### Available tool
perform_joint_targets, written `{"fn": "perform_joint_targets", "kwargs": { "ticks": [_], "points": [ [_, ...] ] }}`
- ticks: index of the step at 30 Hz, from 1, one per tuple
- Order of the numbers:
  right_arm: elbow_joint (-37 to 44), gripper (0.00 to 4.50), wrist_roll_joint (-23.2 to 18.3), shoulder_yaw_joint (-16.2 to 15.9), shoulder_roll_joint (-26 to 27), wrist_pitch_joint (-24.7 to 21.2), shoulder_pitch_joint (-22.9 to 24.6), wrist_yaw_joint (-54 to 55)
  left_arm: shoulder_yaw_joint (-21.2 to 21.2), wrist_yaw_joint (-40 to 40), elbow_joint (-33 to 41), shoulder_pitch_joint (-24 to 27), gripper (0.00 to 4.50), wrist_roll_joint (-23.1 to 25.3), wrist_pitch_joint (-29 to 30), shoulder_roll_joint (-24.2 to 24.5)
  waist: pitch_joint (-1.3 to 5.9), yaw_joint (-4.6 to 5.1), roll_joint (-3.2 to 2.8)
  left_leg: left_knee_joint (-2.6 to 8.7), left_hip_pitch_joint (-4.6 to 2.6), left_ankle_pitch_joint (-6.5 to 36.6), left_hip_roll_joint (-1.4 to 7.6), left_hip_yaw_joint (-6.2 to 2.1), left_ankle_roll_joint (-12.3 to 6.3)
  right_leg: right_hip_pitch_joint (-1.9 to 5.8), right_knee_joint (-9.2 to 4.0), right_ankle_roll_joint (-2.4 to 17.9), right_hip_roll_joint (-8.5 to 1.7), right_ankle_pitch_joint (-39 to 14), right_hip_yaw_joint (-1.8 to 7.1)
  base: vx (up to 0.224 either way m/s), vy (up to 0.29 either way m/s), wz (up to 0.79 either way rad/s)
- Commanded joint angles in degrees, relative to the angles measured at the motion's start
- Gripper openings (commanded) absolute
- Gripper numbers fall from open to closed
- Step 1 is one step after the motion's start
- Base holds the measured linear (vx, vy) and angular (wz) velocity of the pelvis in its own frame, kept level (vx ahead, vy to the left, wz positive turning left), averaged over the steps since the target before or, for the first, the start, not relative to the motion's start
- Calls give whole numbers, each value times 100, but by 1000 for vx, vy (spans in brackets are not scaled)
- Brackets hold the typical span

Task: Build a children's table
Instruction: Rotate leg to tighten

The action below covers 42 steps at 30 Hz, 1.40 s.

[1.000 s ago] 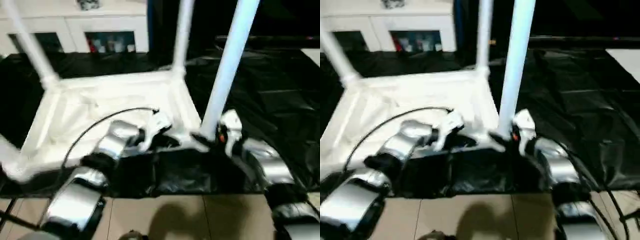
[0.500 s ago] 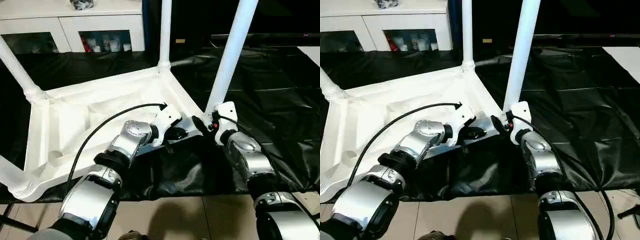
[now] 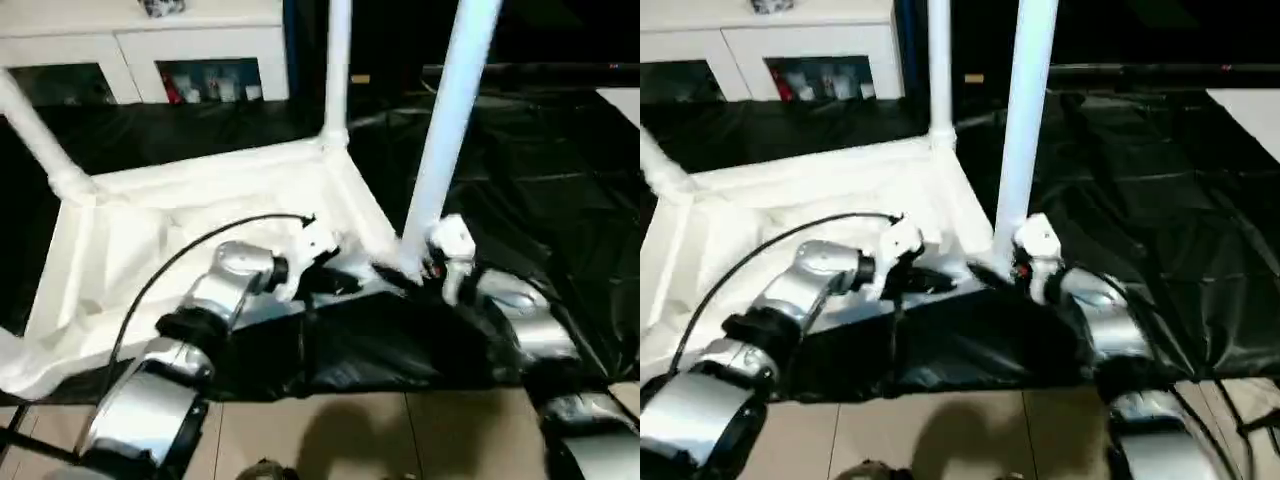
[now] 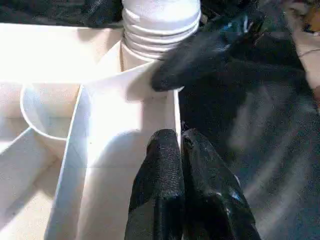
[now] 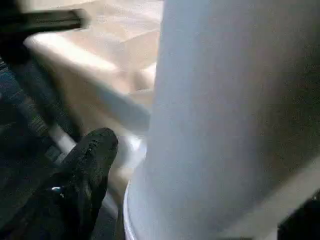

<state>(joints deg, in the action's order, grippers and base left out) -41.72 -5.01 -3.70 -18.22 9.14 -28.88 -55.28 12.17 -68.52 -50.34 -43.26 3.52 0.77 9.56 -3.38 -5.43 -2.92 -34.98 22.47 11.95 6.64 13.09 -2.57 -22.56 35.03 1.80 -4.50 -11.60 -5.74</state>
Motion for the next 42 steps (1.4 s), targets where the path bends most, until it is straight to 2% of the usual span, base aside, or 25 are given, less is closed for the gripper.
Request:
{"fn": "perform_joint_targets", "kwargs": {
  "ticks": [1, 4, 7, 11, 13, 14, 17, 19, 20, 21, 22, 23, 25, 26, 27, 28, 29, 30, 31, 32, 34, 35, 37, 40, 42],
  "points": [
    [412, 397, -102, -567, -16, -230, 226, -922, 185, -530, 311, -104, 0, -206, -222, -103, 392, -33, 98, 441, -151, 980, 887, -442, -551, 265, -375, 1504, -766, -483, 451, 0, 0, 0],
    [688, 397, -252, -685, -175, -353, 389, -1439, 219, -736, 417, -52, 0, -262, -183, -19, 394, -94, 96, 429, -147, 923, 890, -433, -576, 264, -370, 1506, -789, -401, 464, 0, 0, 0],
    [922, 371, -345, -808, -323, -521, 536, -1899, 283, -1007, 532, 10, 0, -290, -112, 56, 394, -130, 85, 437, -154, 917, 895, -436, -525, 242, -373, 1505, -791, -426, 462, 0, 0, 0],
    [1123, 330, -397, -841, -389, -653, 652, -2085, 332, -1156, 635, 77, 0, -285, -62, 99, 396, -159, 80, 446, -158, 930, 899, -447, -451, 249, -380, 1477, -798, -488, 463, 0, 0, 0],
    [1228, 330, -407, -852, -404, -729, 697, -2094, 326, -1153, 630, 82, 0, -272, -72, 97, 394, -172, 88, 443, -157, 914, 894, -445, -431, 250, -384, 1472, -805, -491, 464, 0, 0, 0],
    [1228, 307, -407, -852, -404, -729, 697, -2094, 326, -1153, 630, 82, 0, -272, -72, 97, 398, -179, 89, 438, -157, 921, 887, -444, -424, 251, -390, 1467, -808, -530, 464, 0, 0, 0],
    [1184, 288, -388, -802, -315, -747, 678, -1913, 282, -919, 554, 51, 0, -248, -99, 42, 397, -191, 94, 434, -156, 913, 884, -446, -382, 250, -401, 1440, -812, -626, 463, 0, 0, 0],
    [1000, 277, -303, -684, -160, -749, 589, -1447, 213, -490, 430, -7, 0, -162, -138, -55, 380, -173, 97, 460, -165, 998, 899, -454, -329, 229, -411, 1423, -797, -741, 464, 0, 0, 0],
    [712, 277, -150, -539, 28, -789, 450, -785, 141, -38, 300, -82, 0, -86, -126, -177, 351, -148, 102, 484, -172, 1203, 893, -461, -213, 220, -450, 1403, -803, -1039, 469, 0, 0, 0],
    [712, 274, -150, -539, 28, -789, 450, -785, 141, -38, 300, -82, 0, -86, -126, -177, 335, -127, 99, 495, -190, 1340, 889, -470, -122, 209, -475, 1391, -812, -1253, 473, 0, 0, 0],
    [346, 274, 41, -395, 230, -803, 280, 35, 68, 491, 151, -192, 0, -7, -44, -336, 323, -87, 129, 498, -220, 1559, 877, -491, 54, 219, -530, 1327, -844, -1689, 486, 0, 0, 0],
    [285, 273, 69, -372, 265, -803, 253, 173, 57, 581, 125, -212, 0, 6, -32, -367, 311, -50, 110, 497, -251, 1704, 869, -513, 196, 203, -573, 1272, -859, -1987, 501, 0, 0, 0],
    [36, 272, 162, -279, 415, -824, 141, 760, 1, 1011, 4, -307, 0, 59, 58, -513, 321, -4, 111, 524, -231, 1672, 878, -532, 290, 225, -561, 1214, -849, -1958, 502, 0, 0, 0],
    [-211, 272, 222, -190, 584, -868, 21, 1358, -47, 1422, -121, -407, 0, 95, 171, -684, 330, 34, 88, 536, -232, 1638, 879, -527, 312, 213, -544, 1225, -827, -1760, 502, 0, 0, 0],
    [-252, 272, 230, -175, 614, -875, 0, 1455, -52, 1480, -140, -422, 0, 98, 189, -714, 330, 34, 88, 536, -232, 1638, 879, -527, 312, 213, -544, 1225, -827, -1760, 502, 0, 0, 0],
    [-406, 272, 259, -115, 729, -909, -84, 1857, -79, 1717, -211, -481, 0, 108, 257, -828, 349, 78, 93, 541, -242, 1593, 870, -509, 326, 214, -505, 1317, -808, -1362, 503, 0, 0, 0],
    [-620, 272, 262, -3, 898, -1030, -221, 2439, -109, 2000, -292, -552, 0, 106, 325, -970, 360, 91, 66, 537, -228, 1479, 858, -498, 291, 229, -486, 1376, -803, -1070, 501, 0, 0, 0],
    [-635, 272, 257, 7, 912, -1037, -231, 2470, -110, 2022, -298, -556, 0, 107, 328, -981, 360, 103, 72, 536, -223, 1438, 852, -485, 268, 227, -479, 1412, -799, -933, 507, 0, 0, 0],
    [-714, 272, 229, 64, 989, -1080, -284, 2645, -118, 2148, -329, -582, 0, 111, 342, -1038, 371, 97, 87, 507, -210, 1317, 830, -472, 171, 255, -470, 1456, -821, -720, 509, 0, 0, 0],
    [-808, 272, 249, 98, 1083, -1047, -343, 2775, -123, 2255, -372, -608, 0, 127, 339, -1109, 381, 77, 49, 477, -194, 1183, 818, -467, 67, 274, -451, 1494, -837, -541, 506, 0, 0, 0],
    [-860, 272, 333, 58, 1192, -846, -379, 2773, -98, 2257, -369, -600, 0, 153, 315, -1185, 379, 79, 75, 471, -183, 1113, 818, -456, -38, 278, -451, 1503, -824, -446, 500, 0, 0, 0],
    [-884, 328, 397, 38, 1224, -745, -398, 2805, -85, 2205, -360, -585, 0, 166, 298, -1204, 385, 66, 82, 456, -164, 996, 814, -453, -176, 299, -445, 1488, -829, -388, 488, 0, 0, 0],
    [-911, 342, 319, 71, 1278, -722, -435, 2706, -54, 2056, -320, -541, 0, 150, 270, -1197, 380, 58, 76, 464, -177, 1047, 829, -457, -223, 291, -461, 1455, -815, -552, 479, 0, 0, 0],
    [-903, 373, 359, -15, 1233, -598, -471, 2614, -36, 1787, -247, -469, 0, 76, 175, -1135, 372, 71, 71, 508, -202, 1195, 866, -467, -147, 266, -457, 1430, -784, -711, 472, 0, 0, 0],
    [-921, 380, 507, -103, 1153, -409, -487, 2697, -20, 1628, -198, -427, 0, 34, 129, -1075, 377, 87, 74, 507, -195, 1192, 855, -462, -102, 274, -436, 1465, -793, -594, 478, 0, 0, 0]
  ]
}}
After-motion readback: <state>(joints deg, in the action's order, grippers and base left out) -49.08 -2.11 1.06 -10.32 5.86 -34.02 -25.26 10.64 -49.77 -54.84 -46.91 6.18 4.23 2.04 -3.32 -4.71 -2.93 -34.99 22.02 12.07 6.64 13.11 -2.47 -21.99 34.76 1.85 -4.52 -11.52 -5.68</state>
